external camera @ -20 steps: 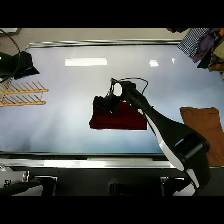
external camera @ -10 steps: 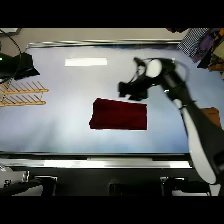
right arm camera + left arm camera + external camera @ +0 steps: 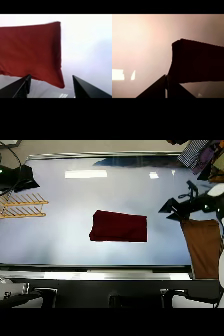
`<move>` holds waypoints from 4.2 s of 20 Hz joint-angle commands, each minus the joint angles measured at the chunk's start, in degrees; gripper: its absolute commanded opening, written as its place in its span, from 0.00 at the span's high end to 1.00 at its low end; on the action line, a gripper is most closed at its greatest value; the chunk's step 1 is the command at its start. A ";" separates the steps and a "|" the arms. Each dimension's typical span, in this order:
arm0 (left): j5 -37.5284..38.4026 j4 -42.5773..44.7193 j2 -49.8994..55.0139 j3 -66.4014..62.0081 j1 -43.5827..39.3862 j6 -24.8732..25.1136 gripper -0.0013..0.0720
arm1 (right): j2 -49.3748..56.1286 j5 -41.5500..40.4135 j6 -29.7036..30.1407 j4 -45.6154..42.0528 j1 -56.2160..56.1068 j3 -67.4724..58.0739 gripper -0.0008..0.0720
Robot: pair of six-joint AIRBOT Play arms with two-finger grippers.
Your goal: Fold the clothes and pants, and hang the long-sleeved shirts on hangers.
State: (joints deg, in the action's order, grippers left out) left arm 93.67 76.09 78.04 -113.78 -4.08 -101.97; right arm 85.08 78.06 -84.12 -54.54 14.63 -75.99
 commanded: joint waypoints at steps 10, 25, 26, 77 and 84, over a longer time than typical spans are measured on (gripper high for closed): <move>-0.09 0.00 0.02 0.02 0.04 0.00 0.96 | 6.78 -15.37 15.87 22.40 -1.95 20.90 0.18; -0.07 0.02 0.02 0.00 0.07 0.04 0.96 | 4.26 -14.71 4.48 18.01 -8.55 5.92 0.94; -0.07 0.00 0.02 0.00 0.04 0.04 0.96 | 4.26 -14.93 1.86 15.65 -8.28 2.36 0.94; 2.54 2.16 1.55 0.02 0.04 -0.24 0.96 | -21.42 6.38 -53.55 -56.61 21.59 24.81 0.95; 2.32 2.16 1.73 0.02 0.04 -0.24 0.96 | -21.44 7.82 -54.16 -58.90 21.59 24.81 0.95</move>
State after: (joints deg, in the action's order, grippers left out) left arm 96.18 78.24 79.70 -113.78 -4.08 -102.21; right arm 63.70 84.01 -137.86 -111.70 36.21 -51.44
